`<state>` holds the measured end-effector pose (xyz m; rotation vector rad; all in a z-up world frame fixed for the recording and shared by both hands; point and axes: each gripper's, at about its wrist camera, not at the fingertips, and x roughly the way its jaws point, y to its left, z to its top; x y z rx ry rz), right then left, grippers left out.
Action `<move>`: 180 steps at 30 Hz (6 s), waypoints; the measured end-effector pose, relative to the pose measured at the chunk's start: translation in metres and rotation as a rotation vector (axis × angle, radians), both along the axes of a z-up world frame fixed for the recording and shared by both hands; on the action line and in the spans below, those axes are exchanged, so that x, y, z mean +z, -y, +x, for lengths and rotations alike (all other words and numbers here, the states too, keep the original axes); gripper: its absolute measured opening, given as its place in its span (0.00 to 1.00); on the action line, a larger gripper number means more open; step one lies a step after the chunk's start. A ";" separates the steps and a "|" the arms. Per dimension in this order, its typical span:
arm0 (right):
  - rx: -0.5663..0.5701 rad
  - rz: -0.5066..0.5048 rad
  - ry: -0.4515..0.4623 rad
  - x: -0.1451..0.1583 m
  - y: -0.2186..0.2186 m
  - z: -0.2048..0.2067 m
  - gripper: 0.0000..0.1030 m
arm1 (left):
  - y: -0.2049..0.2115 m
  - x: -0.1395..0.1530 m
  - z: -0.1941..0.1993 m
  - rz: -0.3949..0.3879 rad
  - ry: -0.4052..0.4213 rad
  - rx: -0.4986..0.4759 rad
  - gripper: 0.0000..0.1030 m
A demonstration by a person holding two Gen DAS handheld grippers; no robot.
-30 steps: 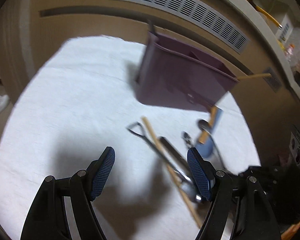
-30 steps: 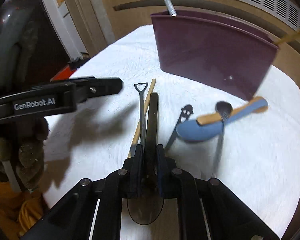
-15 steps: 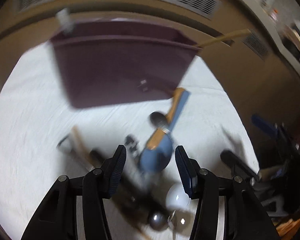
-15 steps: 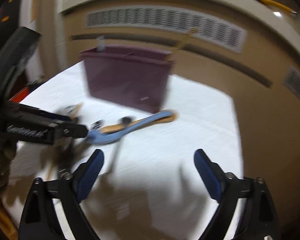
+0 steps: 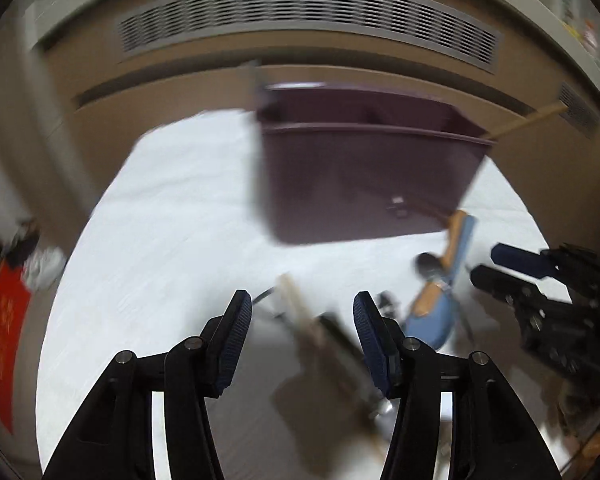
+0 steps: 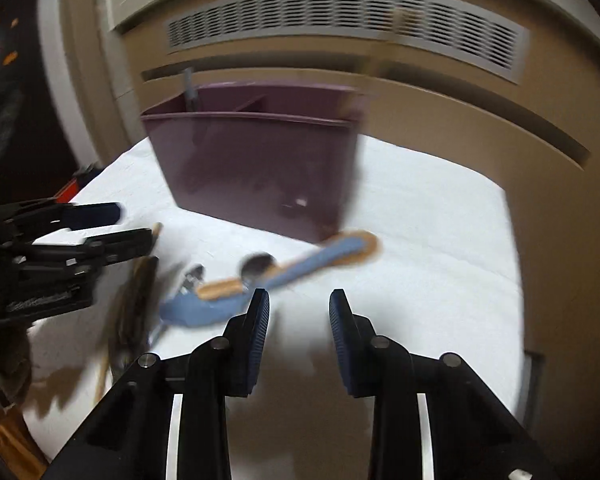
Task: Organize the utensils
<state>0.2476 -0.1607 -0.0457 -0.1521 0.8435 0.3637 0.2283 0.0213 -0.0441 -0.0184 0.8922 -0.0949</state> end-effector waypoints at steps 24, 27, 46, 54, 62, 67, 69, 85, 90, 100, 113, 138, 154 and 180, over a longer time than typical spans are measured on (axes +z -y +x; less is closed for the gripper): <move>0.121 -0.127 -0.042 -0.010 -0.044 -0.002 0.03 | -0.046 -0.022 -0.015 -0.151 -0.073 0.042 0.60; 0.116 -0.097 -0.002 0.006 -0.037 -0.012 0.03 | -0.030 -0.019 -0.021 -0.198 -0.102 -0.035 0.60; 0.114 -0.063 -0.054 -0.016 0.016 -0.084 0.39 | 0.034 -0.014 -0.083 -0.093 -0.072 -0.276 0.60; 0.106 -0.070 -0.023 -0.023 0.008 -0.071 0.19 | 0.021 -0.017 -0.068 -0.237 -0.182 -0.163 0.63; 0.069 0.030 -0.011 -0.022 0.020 -0.072 0.19 | 0.071 -0.007 -0.100 -0.134 -0.128 -0.372 0.61; 0.071 0.059 0.000 -0.020 0.022 -0.075 0.19 | 0.090 -0.013 -0.126 0.112 0.065 -0.408 0.61; 0.071 0.079 -0.006 -0.020 0.025 -0.074 0.19 | 0.095 -0.019 -0.129 0.214 0.101 -0.427 0.61; 0.069 0.112 -0.044 -0.022 0.028 -0.071 0.20 | 0.090 -0.023 -0.085 0.256 0.166 -0.369 0.10; 0.054 0.097 -0.053 -0.019 0.026 -0.069 0.20 | 0.036 0.007 -0.054 0.068 0.183 -0.203 0.06; 0.093 0.062 0.046 0.031 0.005 -0.052 0.19 | -0.038 0.005 -0.023 -0.033 0.076 0.014 0.11; 0.092 0.021 -0.035 -0.011 -0.003 -0.044 0.19 | -0.023 -0.044 0.022 -0.163 -0.222 0.144 0.34; 0.097 0.042 -0.008 -0.018 0.002 -0.050 0.20 | -0.008 -0.023 0.006 0.064 -0.125 0.012 0.26; 0.076 0.029 0.111 0.041 -0.003 -0.067 0.19 | -0.021 0.082 -0.078 0.030 0.338 -0.032 0.22; 0.056 0.008 0.414 0.232 -0.026 -0.043 0.19 | 0.001 0.223 -0.045 0.065 0.687 -0.140 0.21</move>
